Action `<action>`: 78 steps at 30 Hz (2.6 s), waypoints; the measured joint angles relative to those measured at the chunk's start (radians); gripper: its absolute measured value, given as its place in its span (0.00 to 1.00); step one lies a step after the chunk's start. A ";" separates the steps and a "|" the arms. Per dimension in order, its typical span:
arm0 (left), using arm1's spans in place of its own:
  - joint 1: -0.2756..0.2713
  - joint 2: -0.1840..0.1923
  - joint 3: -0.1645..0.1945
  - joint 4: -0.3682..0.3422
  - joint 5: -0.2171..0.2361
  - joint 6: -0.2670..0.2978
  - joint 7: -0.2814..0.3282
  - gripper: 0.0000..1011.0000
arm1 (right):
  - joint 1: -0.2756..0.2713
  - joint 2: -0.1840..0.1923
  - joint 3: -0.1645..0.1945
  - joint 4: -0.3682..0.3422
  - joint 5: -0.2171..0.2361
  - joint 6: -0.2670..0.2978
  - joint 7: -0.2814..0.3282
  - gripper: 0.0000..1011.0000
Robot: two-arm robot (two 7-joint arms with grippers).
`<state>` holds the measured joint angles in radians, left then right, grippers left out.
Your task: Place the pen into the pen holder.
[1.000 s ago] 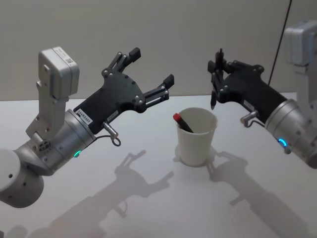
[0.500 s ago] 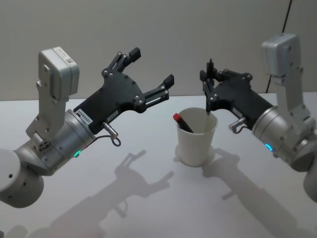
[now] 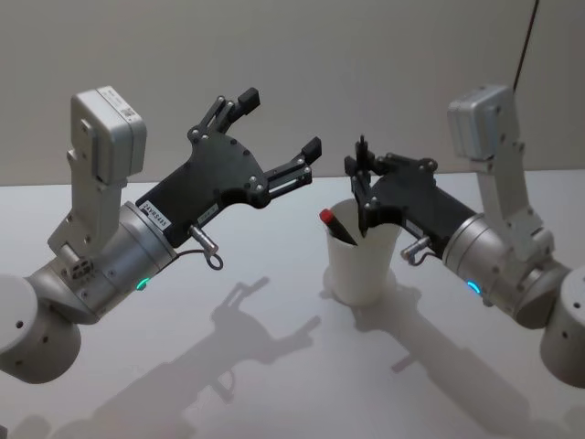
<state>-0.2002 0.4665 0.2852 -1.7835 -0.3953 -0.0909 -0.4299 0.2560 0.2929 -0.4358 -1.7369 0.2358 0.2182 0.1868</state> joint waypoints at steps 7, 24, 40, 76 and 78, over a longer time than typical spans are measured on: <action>0.000 0.000 0.000 0.000 0.000 0.000 0.000 0.99 | 0.001 -0.009 -0.007 0.016 -0.008 0.013 0.004 0.13; 0.000 0.000 0.000 0.000 0.000 0.000 0.000 0.99 | 0.002 -0.019 -0.013 0.032 -0.019 0.025 0.007 0.58; 0.000 0.000 0.000 0.000 0.000 0.000 0.000 0.99 | -0.002 -0.006 0.002 0.012 -0.002 0.005 -0.004 0.99; -0.011 -0.025 0.051 0.047 0.057 0.031 0.125 0.99 | -0.162 0.081 0.167 -0.071 0.076 -0.134 -0.127 0.99; -0.014 -0.031 0.063 0.059 0.072 0.039 0.156 0.99 | -0.187 0.073 0.177 -0.062 0.070 -0.145 -0.126 0.99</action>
<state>-0.2139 0.4351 0.3482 -1.7248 -0.3229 -0.0522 -0.2744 0.0694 0.3658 -0.2588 -1.7989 0.3062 0.0730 0.0612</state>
